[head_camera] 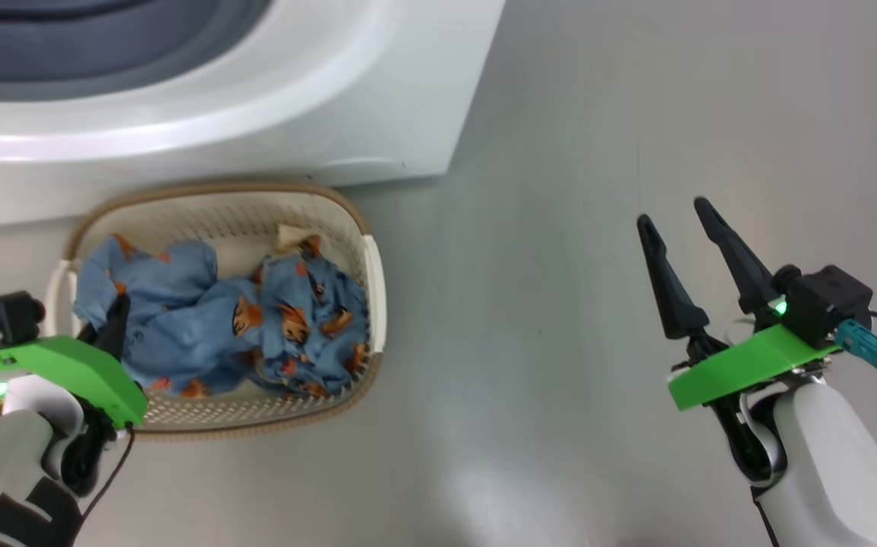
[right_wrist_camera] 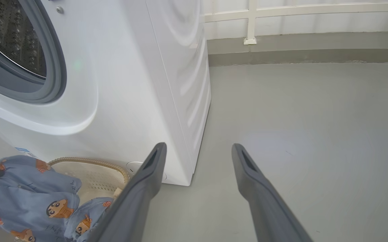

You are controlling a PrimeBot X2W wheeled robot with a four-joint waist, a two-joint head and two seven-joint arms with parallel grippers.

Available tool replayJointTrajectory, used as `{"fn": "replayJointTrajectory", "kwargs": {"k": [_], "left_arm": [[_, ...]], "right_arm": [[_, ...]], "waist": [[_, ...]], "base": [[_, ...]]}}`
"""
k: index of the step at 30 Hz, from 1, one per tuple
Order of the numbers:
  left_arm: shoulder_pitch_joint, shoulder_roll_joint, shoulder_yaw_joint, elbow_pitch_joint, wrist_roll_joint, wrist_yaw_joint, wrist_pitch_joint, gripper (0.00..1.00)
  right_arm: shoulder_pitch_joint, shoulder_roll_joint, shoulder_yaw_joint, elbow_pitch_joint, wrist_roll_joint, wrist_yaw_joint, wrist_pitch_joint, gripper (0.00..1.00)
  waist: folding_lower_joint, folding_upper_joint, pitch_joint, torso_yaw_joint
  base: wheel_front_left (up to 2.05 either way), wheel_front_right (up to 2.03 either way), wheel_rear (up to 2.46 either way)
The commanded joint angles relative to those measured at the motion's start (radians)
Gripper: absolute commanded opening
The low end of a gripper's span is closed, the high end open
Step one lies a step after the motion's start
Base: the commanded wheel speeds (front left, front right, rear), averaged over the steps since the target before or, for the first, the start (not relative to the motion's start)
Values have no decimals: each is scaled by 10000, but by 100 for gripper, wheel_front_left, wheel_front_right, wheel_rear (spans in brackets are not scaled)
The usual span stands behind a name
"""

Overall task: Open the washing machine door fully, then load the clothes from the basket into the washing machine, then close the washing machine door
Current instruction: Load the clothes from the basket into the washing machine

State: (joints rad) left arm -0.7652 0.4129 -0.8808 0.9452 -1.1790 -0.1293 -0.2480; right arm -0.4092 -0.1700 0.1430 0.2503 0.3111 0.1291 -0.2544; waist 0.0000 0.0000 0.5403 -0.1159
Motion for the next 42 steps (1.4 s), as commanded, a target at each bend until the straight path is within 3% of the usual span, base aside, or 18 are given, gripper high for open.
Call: {"fn": "replayJointTrajectory", "kwargs": {"k": [1, 10, 20, 31, 42], "left_arm": [[236, 490, 715, -243, 337, -13, -133, 0], [2213, 194, 3953, -1998, 3197, -13, -136, 0], [4458, -560, 6636, -4063, 5857, -14, -137, 0], [6584, -1454, 8339, -6267, 7495, -14, -137, 0], [7543, -2061, 8954, -7527, 8025, -14, -137, 0]], "right_arm": [[385, -108, 90, -152, 108, 16, -74, 100], [1219, -310, -159, 17, 256, 16, -74, 100], [2151, -480, -470, 33, 364, 16, -74, 100], [2999, -577, -839, 1, 434, 16, -74, 100], [3187, -517, -940, -71, 434, 16, -74, 100]], "waist": [[0, 0, -621, 373], [0, 0, -2133, 757], [0, 0, -3209, 980], [0, 0, -3929, 953], [0, 0, -4001, 819]], "base": [[0, 0, 0], [0, 0, 0], [0, 0, 0], [0, 0, 0], [0, 0, 0]]}}
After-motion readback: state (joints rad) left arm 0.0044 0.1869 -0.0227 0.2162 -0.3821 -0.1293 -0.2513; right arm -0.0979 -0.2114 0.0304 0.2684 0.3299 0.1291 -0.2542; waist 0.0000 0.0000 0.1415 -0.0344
